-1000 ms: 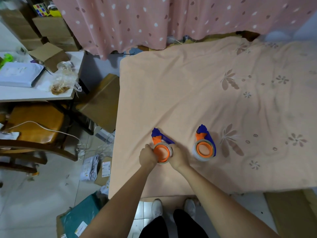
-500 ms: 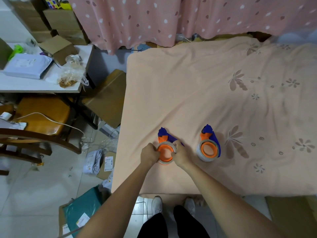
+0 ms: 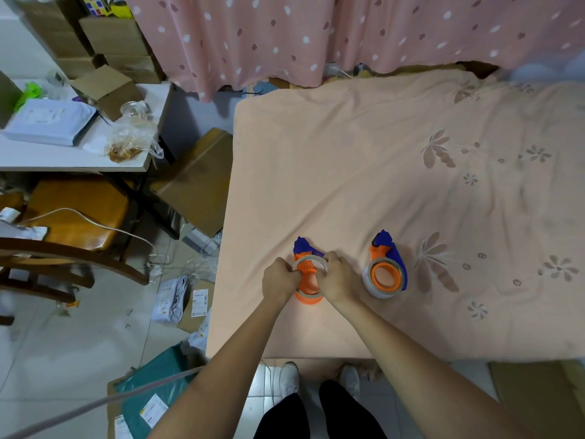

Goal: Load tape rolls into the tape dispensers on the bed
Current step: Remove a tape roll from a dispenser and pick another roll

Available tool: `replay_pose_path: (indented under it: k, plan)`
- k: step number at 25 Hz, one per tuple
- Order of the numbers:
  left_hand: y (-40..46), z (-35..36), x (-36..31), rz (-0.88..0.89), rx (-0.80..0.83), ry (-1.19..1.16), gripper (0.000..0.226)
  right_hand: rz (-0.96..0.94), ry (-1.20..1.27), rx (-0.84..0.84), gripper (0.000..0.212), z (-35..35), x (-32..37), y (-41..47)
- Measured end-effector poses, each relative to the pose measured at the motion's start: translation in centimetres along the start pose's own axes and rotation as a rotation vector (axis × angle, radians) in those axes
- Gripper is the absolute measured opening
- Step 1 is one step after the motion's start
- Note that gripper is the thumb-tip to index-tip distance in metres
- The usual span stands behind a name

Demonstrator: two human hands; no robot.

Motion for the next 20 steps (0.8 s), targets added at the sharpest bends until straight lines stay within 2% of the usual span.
replay_pose_path:
  k: [2, 6, 9, 13, 17, 20]
  plan:
    - [0.1, -0.7, -0.8, 0.007, 0.019, -0.050, 0.012, 0.048, 0.158, 0.049, 0.035, -0.8, 0.2, 0.3]
    - [0.0, -1.7, -3.7, -0.007, 0.074, -0.195, 0.018, 0.267, 0.573, 0.111, 0.031, -4.0, -0.3, 0.8]
    - [-0.3, -1.5, -6.4, -0.021, 0.215, -0.322, 0.025, 0.451, 0.806, 0.159, 0.026, -7.2, -1.5, 0.8]
    - [-2.1, -0.1, -10.4, 0.002, 0.427, -0.452, 0.020, 0.598, 0.952, 0.034, 0.016, -10.9, -4.7, 1.3]
    - [-4.9, 2.2, -15.1, 0.051, 0.480, -0.496, 0.018, 0.569, 1.018, -0.048, 0.014, -15.2, -8.6, 0.7]
    - [-8.2, 4.8, -18.9, 0.093, 0.459, -0.475, 0.021, 0.611, 1.081, -0.129, 0.009, -19.1, -12.7, -0.4]
Point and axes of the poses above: each hand's wrist, its own y-axis towards the middle knuckle, its own z-axis out of the palm, x = y × z, the point moved 5 cm from there along y, towards the middle knuckle, and after that the axes turned 12 degrees about -x, right-handed, at the moved point
